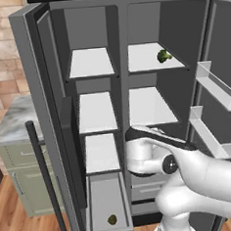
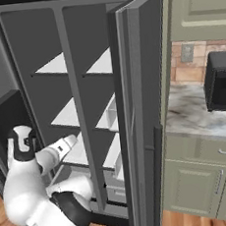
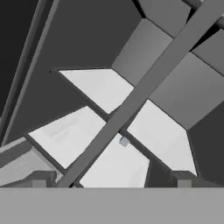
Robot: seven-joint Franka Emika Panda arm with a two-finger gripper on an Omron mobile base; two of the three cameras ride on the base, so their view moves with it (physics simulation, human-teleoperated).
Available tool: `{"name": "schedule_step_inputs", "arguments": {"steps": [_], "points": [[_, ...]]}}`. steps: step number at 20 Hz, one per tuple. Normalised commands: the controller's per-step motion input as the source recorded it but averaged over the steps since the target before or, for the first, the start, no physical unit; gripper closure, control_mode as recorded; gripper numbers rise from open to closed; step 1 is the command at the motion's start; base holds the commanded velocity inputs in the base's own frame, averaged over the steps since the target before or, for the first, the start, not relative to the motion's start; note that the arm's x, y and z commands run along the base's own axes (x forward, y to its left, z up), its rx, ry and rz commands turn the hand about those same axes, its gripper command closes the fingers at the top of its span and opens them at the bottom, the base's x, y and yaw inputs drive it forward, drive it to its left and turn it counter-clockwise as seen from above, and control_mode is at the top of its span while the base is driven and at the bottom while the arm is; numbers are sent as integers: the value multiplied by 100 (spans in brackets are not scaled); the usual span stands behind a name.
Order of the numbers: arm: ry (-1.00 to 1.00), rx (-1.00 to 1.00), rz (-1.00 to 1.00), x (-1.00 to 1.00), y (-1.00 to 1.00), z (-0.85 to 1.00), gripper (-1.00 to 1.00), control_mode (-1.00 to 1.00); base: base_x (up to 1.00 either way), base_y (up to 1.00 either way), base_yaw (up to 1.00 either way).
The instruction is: Take the kiwi and broccoli from the fridge shelf and place them in the freezer drawer to begin freezing them.
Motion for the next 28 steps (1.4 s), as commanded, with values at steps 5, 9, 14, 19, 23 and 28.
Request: {"name": "schedule_step_inputs", "arguments": {"steps": [5, 9, 14, 19, 23, 28], "points": [[0, -58, -16, -12, -3, 46, -100, -100, 0, 0, 0], [1, -53, -11, -12, -25, 47, -100, -100, 0, 0, 0], [4, -53, -10, -8, -23, 52, -100, -100, 0, 0, 0], [4, -49, -9, -12, -26, 55, -100, -100, 0, 0, 0], [3, -41, -7, -25, -34, 50, -100, -100, 0, 0, 0], [3, -40, -7, -27, -38, 49, -100, -100, 0, 0, 0]]}}
